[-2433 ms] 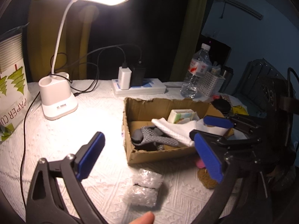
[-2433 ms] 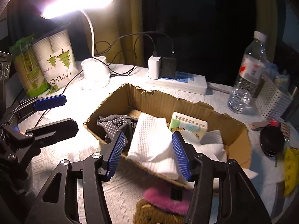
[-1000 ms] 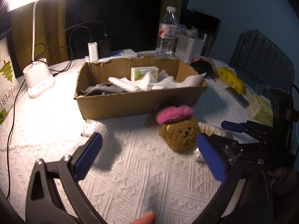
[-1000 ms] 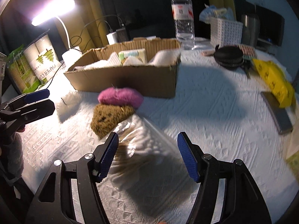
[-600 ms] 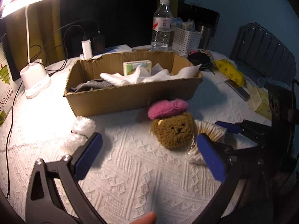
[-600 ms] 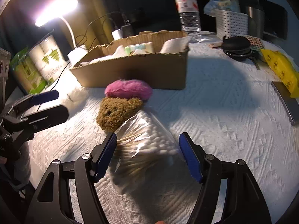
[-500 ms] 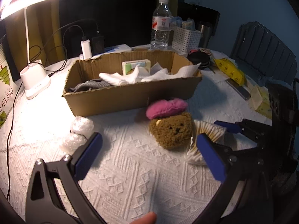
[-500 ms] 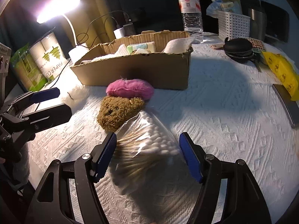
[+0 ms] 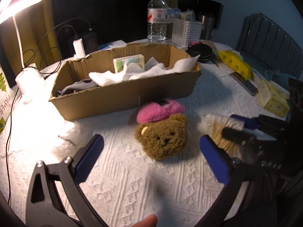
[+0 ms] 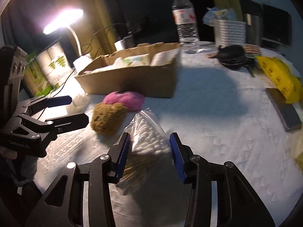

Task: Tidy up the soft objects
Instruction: 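Grasp the brown teddy bear with the left tool while the right tool lifts the swab bag, then carry the teddy bear and swab bag toward the cardboard box with both tools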

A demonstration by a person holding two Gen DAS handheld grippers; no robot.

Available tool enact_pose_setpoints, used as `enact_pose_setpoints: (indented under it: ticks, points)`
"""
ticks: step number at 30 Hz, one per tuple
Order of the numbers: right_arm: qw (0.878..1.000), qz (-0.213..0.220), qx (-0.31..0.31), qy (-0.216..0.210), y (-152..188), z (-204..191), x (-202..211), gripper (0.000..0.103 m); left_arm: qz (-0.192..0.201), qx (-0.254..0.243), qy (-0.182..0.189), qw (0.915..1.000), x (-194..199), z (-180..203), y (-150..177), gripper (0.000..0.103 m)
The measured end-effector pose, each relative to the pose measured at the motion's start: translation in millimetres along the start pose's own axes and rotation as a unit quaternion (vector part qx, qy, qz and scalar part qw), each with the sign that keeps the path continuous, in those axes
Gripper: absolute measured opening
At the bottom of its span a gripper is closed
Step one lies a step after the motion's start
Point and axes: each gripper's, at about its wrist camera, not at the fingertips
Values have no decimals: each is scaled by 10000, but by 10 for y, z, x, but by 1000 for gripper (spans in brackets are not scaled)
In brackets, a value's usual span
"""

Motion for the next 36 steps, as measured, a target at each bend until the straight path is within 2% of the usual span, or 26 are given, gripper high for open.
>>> enact_pose_setpoints:
  ticks: [5, 10, 11, 13, 16, 24, 36]
  points:
    - [9996, 116, -258, 45, 45, 271, 153, 45, -192, 6, -108, 9998, -203, 79, -36, 102]
    - [9993, 177, -335, -32, 83, 347, 206, 45, -370, -39, -14, 9993, -362, 133, -30, 99]
    - [9992, 187, -339, -51, 84, 348, 208, 45, -382, -49, 18, 9993, -378, 140, -27, 95]
    - [9992, 198, -326, -71, 85, 338, 214, 45, -462, -51, 58, 9989, -417, 147, -27, 74]
    - [9993, 216, -298, -113, 76, 330, 228, 44, -460, -45, 157, 9988, -428, 147, -22, 67]
    - [9992, 358, -161, -126, -23, 228, 309, 44, -205, -68, 373, 9991, -263, 127, -44, 65]
    - [9982, 555, 190, -112, -299, -74, 336, 43, 278, 120, 512, 9982, 87, -175, -152, 65]
Point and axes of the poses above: each gripper's, at about its wrist camera, not at the fingertips, and x roughly against the way its jaws point, z to its right, y to its underside, and after that the axes turned 8 degrees about -y, right-handed
